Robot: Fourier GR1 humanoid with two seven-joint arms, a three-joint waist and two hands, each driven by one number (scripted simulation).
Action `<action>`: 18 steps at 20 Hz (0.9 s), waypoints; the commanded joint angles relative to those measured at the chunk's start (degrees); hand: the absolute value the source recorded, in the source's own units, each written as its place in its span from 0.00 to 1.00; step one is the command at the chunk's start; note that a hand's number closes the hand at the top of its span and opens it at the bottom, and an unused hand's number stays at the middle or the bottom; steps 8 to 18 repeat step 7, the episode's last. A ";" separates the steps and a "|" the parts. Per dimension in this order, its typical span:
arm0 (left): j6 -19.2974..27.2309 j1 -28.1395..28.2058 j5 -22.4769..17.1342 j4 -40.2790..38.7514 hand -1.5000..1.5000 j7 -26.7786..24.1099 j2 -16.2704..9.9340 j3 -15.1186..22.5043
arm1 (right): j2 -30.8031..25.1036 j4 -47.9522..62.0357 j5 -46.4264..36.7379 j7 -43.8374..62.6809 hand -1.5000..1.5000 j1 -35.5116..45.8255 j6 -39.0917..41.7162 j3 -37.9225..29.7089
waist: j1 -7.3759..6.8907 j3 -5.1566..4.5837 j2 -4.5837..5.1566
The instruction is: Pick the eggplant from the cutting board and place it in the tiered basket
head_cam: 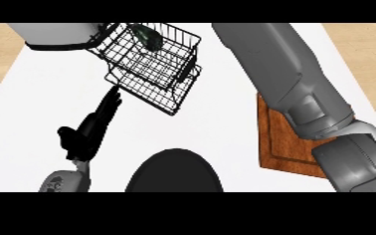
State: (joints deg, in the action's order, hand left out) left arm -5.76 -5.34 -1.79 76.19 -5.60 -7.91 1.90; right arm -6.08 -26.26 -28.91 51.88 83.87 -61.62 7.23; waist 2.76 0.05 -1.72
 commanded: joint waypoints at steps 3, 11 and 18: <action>1.85 2.80 0.26 0.44 0.50 -0.19 0.05 -1.10 | -3.24 -12.20 0.01 1.12 0.00 -9.07 -3.17 0.16 | 3.82 0.14 -1.27; 1.81 3.05 -0.74 -0.17 0.50 -0.27 -0.13 -2.37 | -6.27 -20.53 0.81 0.10 0.00 -16.37 2.60 2.03 | 6.16 0.15 -1.60; 1.81 3.05 -0.74 -0.17 0.50 -0.27 -0.13 -2.37 | -6.27 -20.53 0.81 0.10 0.00 -16.37 2.60 2.03 | 6.16 0.15 -1.60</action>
